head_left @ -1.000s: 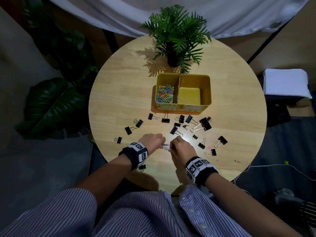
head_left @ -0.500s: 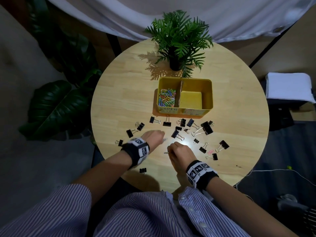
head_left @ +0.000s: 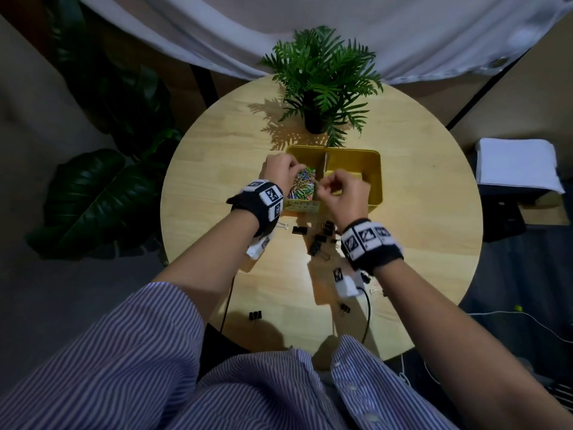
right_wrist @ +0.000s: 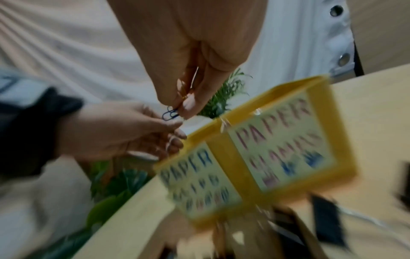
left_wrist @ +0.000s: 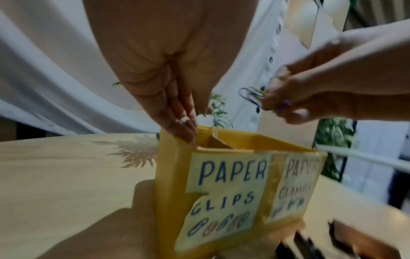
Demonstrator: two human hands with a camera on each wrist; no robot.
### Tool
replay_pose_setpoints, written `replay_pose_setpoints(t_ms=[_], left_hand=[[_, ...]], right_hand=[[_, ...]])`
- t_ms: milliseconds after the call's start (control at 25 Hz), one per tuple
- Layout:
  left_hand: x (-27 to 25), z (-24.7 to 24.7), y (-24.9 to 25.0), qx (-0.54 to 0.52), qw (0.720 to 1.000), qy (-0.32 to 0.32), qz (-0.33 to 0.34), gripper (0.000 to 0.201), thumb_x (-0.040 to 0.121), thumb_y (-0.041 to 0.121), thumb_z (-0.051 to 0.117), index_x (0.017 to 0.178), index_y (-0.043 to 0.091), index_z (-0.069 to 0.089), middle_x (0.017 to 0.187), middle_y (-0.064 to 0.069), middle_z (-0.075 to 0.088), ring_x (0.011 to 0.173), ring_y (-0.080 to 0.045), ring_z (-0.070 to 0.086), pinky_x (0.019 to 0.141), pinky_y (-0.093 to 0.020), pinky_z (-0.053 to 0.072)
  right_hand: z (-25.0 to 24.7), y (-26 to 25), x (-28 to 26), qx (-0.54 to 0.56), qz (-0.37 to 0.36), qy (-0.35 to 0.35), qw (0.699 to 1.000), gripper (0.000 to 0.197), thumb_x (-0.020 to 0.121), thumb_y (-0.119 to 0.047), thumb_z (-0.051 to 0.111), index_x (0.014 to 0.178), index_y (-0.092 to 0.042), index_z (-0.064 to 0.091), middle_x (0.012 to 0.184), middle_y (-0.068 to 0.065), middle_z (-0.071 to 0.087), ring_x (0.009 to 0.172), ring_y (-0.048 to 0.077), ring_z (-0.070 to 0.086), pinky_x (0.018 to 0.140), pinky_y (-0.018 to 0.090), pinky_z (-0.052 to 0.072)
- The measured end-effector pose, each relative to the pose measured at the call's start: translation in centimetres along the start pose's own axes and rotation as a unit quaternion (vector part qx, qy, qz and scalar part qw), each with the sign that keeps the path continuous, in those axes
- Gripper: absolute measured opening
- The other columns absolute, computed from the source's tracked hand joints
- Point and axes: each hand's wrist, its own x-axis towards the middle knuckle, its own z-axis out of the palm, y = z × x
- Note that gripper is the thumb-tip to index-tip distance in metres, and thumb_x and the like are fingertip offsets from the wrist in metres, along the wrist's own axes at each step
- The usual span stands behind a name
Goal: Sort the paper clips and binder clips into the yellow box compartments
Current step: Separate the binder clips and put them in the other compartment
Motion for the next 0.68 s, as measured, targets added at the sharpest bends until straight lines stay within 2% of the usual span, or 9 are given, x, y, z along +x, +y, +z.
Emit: replay_pose_setpoints(t_ms=[80, 200, 280, 360, 440, 480, 560, 600, 680], left_hand=[[-1.4, -0.4, -0.6, -0.048, 0.995, 0.083, 0.028, 0.028, 0.097, 0.015, 0.052, 0.083, -0.001, 0.070, 0.076, -0.016, 0.070, 0.068, -0.028, 0.064, 0.070, -0.042, 0.055], [-5.3, -0.2, -1.5, -0.026, 0.987, 0.159, 0.029, 0.027, 0.097, 0.013, 0.046, 0.083, 0.002, 0.066, 0.074, -0.012, 0.067, 0.065, -0.026, 0.062, 0.060, -0.035, 0.053], [-8.8, 0.9, -1.4, 0.021, 0.995, 0.082, 0.047, 0.025, 0.098, 0.016, 0.047, 0.087, 0.005, 0.066, 0.074, -0.008, 0.066, 0.062, -0.022, 0.060, 0.057, -0.031, 0.050], [-11.5, 2.6, -1.0, 0.054, 0.995, -0.029, 0.081, 0.022, 0.099, 0.016, 0.047, 0.096, 0.007, 0.067, 0.082, -0.007, 0.067, 0.067, -0.020, 0.062, 0.063, -0.028, 0.054], [-12.9, 4.7, -0.9, 0.114, 0.976, -0.119, 0.143, 0.024, 0.099, 0.012, 0.045, 0.113, 0.008, 0.064, 0.103, -0.011, 0.069, 0.087, -0.024, 0.066, 0.077, -0.036, 0.058], [-13.4, 5.8, -1.0, 0.157, 0.958, -0.171, 0.167, 0.031, 0.100, 0.013, 0.044, 0.127, 0.009, 0.057, 0.123, -0.012, 0.063, 0.107, -0.026, 0.062, 0.087, -0.040, 0.055], [-14.3, 7.2, -1.3, 0.262, 0.909, -0.270, 0.181, 0.049, 0.102, 0.023, 0.039, 0.148, 0.010, 0.031, 0.156, -0.008, 0.030, 0.142, -0.022, 0.031, 0.106, -0.044, 0.042], [-14.9, 7.5, -1.5, 0.312, 0.883, -0.303, 0.178, 0.056, 0.102, 0.029, 0.036, 0.152, 0.009, 0.020, 0.161, -0.005, 0.014, 0.148, -0.019, 0.015, 0.111, -0.046, 0.036], [-15.7, 7.7, -1.8, 0.380, 0.857, -0.312, 0.155, 0.063, 0.101, 0.034, 0.036, 0.153, 0.007, 0.011, 0.163, -0.005, 0.001, 0.150, -0.020, 0.001, 0.114, -0.051, 0.028]], right_hand=[[0.3, -0.8, 2.7, -0.020, -0.005, 0.013, 1.000, 0.006, 0.078, -0.006, 0.069, 0.075, -0.010, 0.065, 0.073, 0.001, 0.066, 0.064, 0.010, 0.057, 0.060, 0.010, 0.047], [1.0, -0.3, 4.8, -0.120, 0.020, -0.122, 0.985, 0.010, 0.082, -0.017, 0.072, 0.088, -0.010, 0.070, 0.088, 0.005, 0.071, 0.080, 0.015, 0.064, 0.077, 0.028, 0.055], [0.4, 0.4, 4.7, -0.143, 0.010, -0.158, 0.977, 0.019, 0.084, -0.023, 0.069, 0.098, -0.009, 0.071, 0.095, 0.006, 0.072, 0.083, 0.017, 0.066, 0.080, 0.034, 0.057], [-1.5, 0.9, 3.7, -0.099, -0.022, -0.113, 0.988, 0.017, 0.089, -0.022, 0.063, 0.096, -0.009, 0.071, 0.091, 0.004, 0.073, 0.076, 0.013, 0.067, 0.074, 0.033, 0.058], [-3.9, 2.2, 1.8, -0.079, -0.058, -0.057, 0.994, 0.016, 0.091, -0.022, 0.060, 0.093, -0.009, 0.070, 0.086, 0.004, 0.071, 0.072, 0.013, 0.067, 0.069, 0.030, 0.058], [-5.1, 3.2, 0.5, -0.092, -0.069, -0.048, 0.992, 0.016, 0.091, -0.021, 0.060, 0.093, -0.009, 0.070, 0.086, 0.005, 0.071, 0.073, 0.014, 0.066, 0.069, 0.030, 0.057], [-6.8, 5.8, -2.1, -0.153, -0.058, -0.095, 0.982, 0.015, 0.090, -0.020, 0.060, 0.093, -0.009, 0.069, 0.085, 0.006, 0.070, 0.074, 0.018, 0.063, 0.071, 0.033, 0.055], [-7.6, 7.3, -3.6, -0.193, -0.040, -0.142, 0.970, 0.014, 0.089, -0.020, 0.061, 0.093, -0.010, 0.070, 0.086, 0.006, 0.070, 0.075, 0.019, 0.062, 0.072, 0.034, 0.054], [-8.9, 10.2, -6.0, -0.264, 0.006, -0.235, 0.936, 0.012, 0.087, -0.019, 0.063, 0.094, -0.013, 0.070, 0.089, 0.005, 0.070, 0.079, 0.021, 0.063, 0.073, 0.032, 0.053]])
